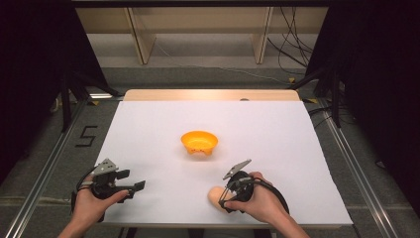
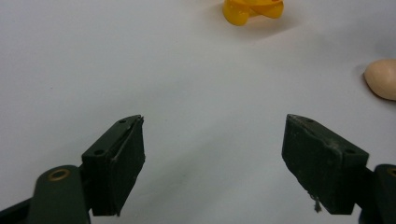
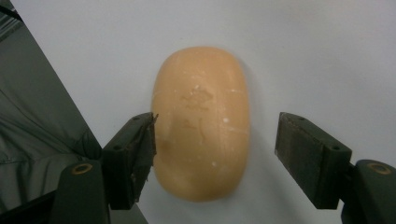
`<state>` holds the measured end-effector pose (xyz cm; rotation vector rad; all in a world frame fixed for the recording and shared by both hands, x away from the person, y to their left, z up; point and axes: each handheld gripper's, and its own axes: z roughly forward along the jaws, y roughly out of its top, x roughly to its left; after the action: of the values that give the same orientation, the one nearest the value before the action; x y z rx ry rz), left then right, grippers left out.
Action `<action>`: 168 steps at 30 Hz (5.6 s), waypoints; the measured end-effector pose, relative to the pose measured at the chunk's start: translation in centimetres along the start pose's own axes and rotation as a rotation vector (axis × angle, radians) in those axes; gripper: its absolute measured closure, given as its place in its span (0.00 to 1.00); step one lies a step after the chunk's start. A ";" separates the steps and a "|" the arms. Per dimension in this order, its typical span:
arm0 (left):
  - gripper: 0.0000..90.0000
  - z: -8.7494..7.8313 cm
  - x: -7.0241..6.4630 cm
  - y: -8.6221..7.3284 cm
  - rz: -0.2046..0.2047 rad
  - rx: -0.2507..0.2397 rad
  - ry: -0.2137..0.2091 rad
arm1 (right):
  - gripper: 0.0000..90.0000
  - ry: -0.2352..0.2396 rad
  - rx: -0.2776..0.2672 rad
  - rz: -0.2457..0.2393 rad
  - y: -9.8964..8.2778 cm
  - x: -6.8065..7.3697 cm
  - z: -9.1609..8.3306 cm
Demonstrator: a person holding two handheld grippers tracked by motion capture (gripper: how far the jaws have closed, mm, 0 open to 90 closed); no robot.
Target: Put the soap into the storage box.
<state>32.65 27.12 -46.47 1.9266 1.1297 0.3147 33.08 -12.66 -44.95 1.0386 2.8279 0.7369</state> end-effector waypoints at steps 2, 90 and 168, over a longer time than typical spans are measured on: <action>0.23 0.0 0.0 0.0 -0.001 0.007 -0.002 | 0.31 0.006 0.020 -0.002 0.1 0.1 0.3; 0.23 -0.1 0.2 0.0 0.002 0.007 -0.004 | 0.37 -0.062 -0.044 0.000 1.2 -0.1 1.1; 0.23 -0.5 0.2 -0.3 -0.016 -0.020 0.013 | 0.37 -0.144 -0.194 -0.026 5.6 -3.4 -1.2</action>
<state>32.27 27.66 -46.44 1.9001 1.1460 0.3294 38.84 -11.51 -41.75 0.9805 2.5846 0.8754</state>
